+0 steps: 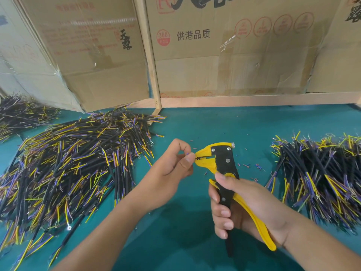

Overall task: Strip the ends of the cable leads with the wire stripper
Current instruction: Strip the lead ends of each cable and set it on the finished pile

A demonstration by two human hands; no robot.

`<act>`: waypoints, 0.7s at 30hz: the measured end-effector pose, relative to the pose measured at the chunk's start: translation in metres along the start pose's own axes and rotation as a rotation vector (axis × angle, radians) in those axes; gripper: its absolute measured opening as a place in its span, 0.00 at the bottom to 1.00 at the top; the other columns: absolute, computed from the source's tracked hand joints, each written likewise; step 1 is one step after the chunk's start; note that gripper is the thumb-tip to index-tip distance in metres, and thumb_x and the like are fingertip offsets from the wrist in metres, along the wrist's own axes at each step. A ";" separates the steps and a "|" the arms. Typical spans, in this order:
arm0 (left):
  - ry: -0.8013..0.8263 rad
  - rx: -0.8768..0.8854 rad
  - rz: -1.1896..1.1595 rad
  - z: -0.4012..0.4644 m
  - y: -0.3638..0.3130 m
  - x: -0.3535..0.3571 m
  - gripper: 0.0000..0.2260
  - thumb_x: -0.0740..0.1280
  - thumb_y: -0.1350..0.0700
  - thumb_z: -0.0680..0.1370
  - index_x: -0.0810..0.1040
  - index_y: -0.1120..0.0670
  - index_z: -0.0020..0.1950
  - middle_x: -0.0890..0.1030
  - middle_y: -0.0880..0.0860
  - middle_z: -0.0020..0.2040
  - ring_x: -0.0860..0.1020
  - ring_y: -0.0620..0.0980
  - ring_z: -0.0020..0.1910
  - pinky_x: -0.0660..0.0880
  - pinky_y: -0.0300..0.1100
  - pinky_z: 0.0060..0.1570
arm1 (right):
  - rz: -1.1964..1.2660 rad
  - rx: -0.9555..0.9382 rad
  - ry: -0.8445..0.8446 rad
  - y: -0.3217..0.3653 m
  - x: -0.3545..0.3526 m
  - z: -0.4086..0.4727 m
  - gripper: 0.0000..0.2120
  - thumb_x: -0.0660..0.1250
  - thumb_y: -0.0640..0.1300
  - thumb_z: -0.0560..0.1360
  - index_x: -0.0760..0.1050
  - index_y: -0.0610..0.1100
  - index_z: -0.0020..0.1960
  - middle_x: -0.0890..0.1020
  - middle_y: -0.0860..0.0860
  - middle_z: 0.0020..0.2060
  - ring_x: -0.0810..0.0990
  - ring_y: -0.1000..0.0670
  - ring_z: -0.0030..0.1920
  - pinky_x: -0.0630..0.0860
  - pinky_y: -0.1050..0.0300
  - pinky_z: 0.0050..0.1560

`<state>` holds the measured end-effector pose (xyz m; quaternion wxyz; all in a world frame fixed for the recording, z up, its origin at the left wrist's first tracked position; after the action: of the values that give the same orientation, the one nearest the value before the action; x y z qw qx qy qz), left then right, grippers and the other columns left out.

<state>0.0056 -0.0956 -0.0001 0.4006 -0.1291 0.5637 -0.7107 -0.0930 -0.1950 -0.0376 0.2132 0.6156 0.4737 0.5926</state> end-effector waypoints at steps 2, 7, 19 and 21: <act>-0.037 -0.019 -0.023 -0.001 0.001 -0.001 0.07 0.56 0.52 0.83 0.65 0.55 0.50 0.65 0.47 0.32 0.62 0.46 0.32 0.62 0.31 0.31 | 0.006 -0.006 0.013 -0.001 -0.001 0.001 0.18 0.68 0.55 0.76 0.73 0.40 0.40 0.66 0.44 0.30 0.67 0.46 0.27 0.73 0.50 0.34; -0.092 -0.033 0.052 0.000 0.003 -0.003 0.05 0.57 0.48 0.81 0.67 0.47 0.47 0.65 0.45 0.29 0.59 0.49 0.31 0.58 0.41 0.31 | 0.023 -0.028 0.113 -0.011 -0.012 0.010 0.18 0.70 0.55 0.78 0.75 0.40 0.43 0.70 0.44 0.31 0.71 0.44 0.30 0.75 0.47 0.38; -0.084 0.048 0.261 0.000 0.000 -0.006 0.06 0.55 0.41 0.81 0.64 0.41 0.49 0.64 0.48 0.30 0.61 0.58 0.31 0.63 0.59 0.31 | 0.086 -0.041 0.233 -0.024 -0.034 0.025 0.15 0.61 0.52 0.83 0.75 0.39 0.53 0.76 0.42 0.41 0.76 0.41 0.41 0.75 0.40 0.51; -0.082 0.057 0.315 -0.001 -0.003 -0.005 0.07 0.53 0.40 0.82 0.63 0.41 0.50 0.64 0.48 0.30 0.62 0.59 0.30 0.64 0.59 0.30 | 0.082 -0.056 0.256 -0.021 -0.029 0.022 0.15 0.62 0.51 0.83 0.75 0.39 0.53 0.76 0.42 0.40 0.76 0.41 0.40 0.75 0.41 0.51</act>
<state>0.0074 -0.0912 0.0033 0.5331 -0.0563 0.5398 -0.6490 -0.0751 -0.2024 -0.0750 0.1437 0.5474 0.4548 0.6876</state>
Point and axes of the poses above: each hand's wrist, its own z-axis towards the middle knuckle, its own x-axis out of the palm, y = z × x, the point moved 7 cm from there along z, towards the middle knuckle
